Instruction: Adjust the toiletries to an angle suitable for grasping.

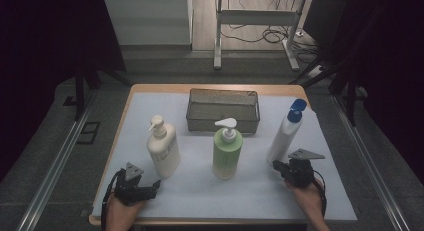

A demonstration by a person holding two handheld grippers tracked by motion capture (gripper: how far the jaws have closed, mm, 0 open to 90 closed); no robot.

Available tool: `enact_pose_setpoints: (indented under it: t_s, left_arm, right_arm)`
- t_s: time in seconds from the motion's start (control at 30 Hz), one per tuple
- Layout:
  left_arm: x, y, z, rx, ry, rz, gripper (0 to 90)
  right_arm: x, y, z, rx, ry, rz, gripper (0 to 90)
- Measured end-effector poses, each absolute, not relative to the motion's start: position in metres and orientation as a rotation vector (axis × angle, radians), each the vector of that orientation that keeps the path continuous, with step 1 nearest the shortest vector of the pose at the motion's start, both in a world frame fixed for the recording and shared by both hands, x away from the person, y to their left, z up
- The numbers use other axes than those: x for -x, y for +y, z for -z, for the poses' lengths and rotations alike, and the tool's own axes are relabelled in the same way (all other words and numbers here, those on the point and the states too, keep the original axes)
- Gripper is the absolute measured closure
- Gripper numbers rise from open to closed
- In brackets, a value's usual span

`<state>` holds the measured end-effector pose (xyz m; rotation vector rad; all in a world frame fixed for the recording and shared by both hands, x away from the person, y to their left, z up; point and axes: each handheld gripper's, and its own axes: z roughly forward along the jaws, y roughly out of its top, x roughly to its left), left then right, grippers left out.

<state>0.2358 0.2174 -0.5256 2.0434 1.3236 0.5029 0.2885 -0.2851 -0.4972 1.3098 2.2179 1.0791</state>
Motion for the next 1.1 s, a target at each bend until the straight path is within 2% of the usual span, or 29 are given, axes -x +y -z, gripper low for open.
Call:
enact_pose_setpoints:
  t_s: [0.43,1.1]
  left_arm:
    - [-0.236,0.218,0.525,-2.048,1.322,-0.504,12.3]
    - [-0.236,0.218,0.525,-2.048,1.322,-0.503,12.3]
  right_arm:
    - [-0.299,-0.257,0.502,-1.301,2.184,-1.009,90.0]
    - [-0.297,-0.279,0.501,-1.349,2.146,-0.982,90.0]
